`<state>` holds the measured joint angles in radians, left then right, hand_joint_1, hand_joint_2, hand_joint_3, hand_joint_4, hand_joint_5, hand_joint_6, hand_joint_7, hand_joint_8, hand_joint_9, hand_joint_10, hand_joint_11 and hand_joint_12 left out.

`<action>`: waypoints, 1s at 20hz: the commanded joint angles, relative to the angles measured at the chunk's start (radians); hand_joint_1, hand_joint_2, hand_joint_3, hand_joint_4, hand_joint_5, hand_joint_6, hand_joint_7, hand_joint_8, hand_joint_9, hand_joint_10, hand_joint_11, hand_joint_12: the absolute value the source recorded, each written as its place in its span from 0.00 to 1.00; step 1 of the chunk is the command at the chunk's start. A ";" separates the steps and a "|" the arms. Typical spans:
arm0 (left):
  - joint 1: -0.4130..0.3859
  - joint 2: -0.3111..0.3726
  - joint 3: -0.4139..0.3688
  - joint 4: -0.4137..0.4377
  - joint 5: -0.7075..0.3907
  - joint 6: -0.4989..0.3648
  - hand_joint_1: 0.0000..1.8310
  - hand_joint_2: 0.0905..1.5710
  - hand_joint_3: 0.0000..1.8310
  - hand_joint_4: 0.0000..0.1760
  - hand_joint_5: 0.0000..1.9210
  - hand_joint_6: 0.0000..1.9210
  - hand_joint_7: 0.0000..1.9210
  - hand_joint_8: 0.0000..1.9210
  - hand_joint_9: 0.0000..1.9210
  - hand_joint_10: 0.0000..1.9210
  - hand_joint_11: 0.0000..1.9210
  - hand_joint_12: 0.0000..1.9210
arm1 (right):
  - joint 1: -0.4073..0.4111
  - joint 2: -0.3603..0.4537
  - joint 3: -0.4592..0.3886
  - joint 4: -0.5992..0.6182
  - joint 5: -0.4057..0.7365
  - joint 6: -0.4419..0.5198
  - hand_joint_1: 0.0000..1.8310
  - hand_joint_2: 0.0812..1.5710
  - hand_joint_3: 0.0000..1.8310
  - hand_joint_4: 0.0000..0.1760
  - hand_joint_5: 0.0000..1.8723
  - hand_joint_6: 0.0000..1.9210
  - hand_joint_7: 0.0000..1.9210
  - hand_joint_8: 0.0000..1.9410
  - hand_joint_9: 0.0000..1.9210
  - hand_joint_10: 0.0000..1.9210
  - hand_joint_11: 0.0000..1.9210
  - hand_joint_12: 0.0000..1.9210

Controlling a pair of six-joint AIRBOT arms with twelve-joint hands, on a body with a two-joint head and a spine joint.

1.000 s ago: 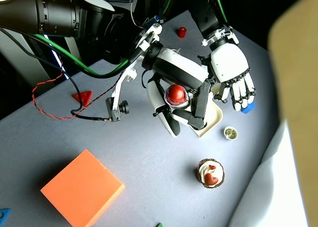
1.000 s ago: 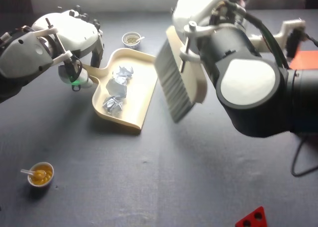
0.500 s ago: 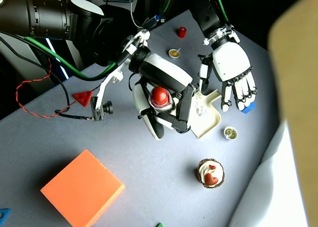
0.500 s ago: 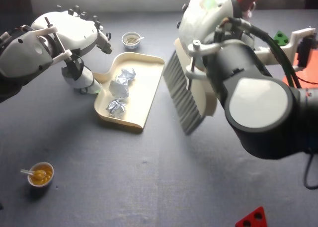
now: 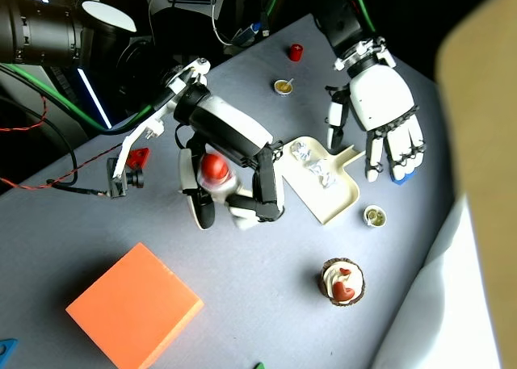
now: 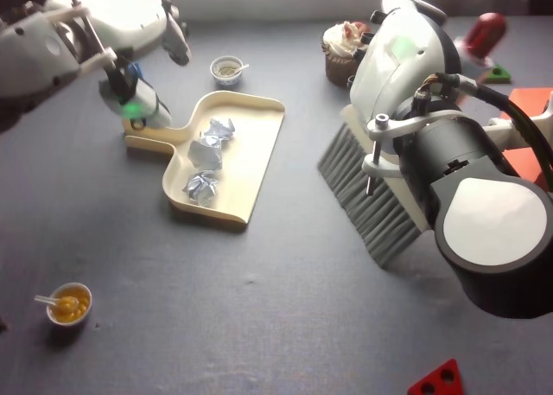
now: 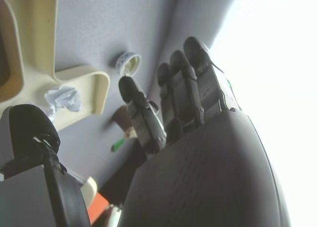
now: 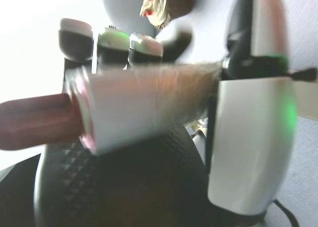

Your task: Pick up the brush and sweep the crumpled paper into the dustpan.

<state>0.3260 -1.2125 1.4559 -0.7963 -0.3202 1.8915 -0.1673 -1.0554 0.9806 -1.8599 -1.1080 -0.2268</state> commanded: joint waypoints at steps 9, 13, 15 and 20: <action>-0.089 0.048 -0.083 -0.082 -0.070 0.095 0.49 0.60 0.00 0.59 0.41 0.00 0.15 0.00 0.13 0.00 0.05 0.21 | 0.026 0.090 -0.033 -0.042 0.121 0.058 0.34 0.37 0.00 0.00 0.05 0.00 0.04 0.00 0.02 0.00 0.00 0.02; -0.103 0.062 -0.126 -0.094 -0.095 0.096 0.50 0.59 0.00 0.57 0.41 0.00 0.16 0.00 0.13 0.00 0.06 0.21 | 0.080 0.245 -0.091 0.002 0.446 0.204 0.35 0.37 0.00 0.00 0.04 0.00 0.03 0.00 0.00 0.00 0.00 0.00; -0.106 0.063 -0.129 -0.098 -0.087 0.096 0.50 0.60 0.00 0.59 0.39 0.00 0.15 0.00 0.12 0.00 0.06 0.21 | 0.113 0.314 -0.094 0.005 0.665 0.338 0.33 0.38 0.00 0.00 0.02 0.00 0.02 0.00 0.00 0.00 0.00 0.00; -0.107 0.071 -0.135 -0.096 -0.084 0.091 0.50 0.60 0.00 0.58 0.39 0.00 0.16 0.00 0.14 0.00 0.07 0.21 | 0.140 0.406 -0.042 0.172 1.049 0.326 0.33 0.39 0.00 0.00 0.04 0.01 0.02 0.00 0.00 0.00 0.00 0.00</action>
<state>0.2321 -1.1542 1.3193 -0.9165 -0.3275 1.9816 -0.0505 -0.6559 0.9417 -1.6733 -0.0689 0.1040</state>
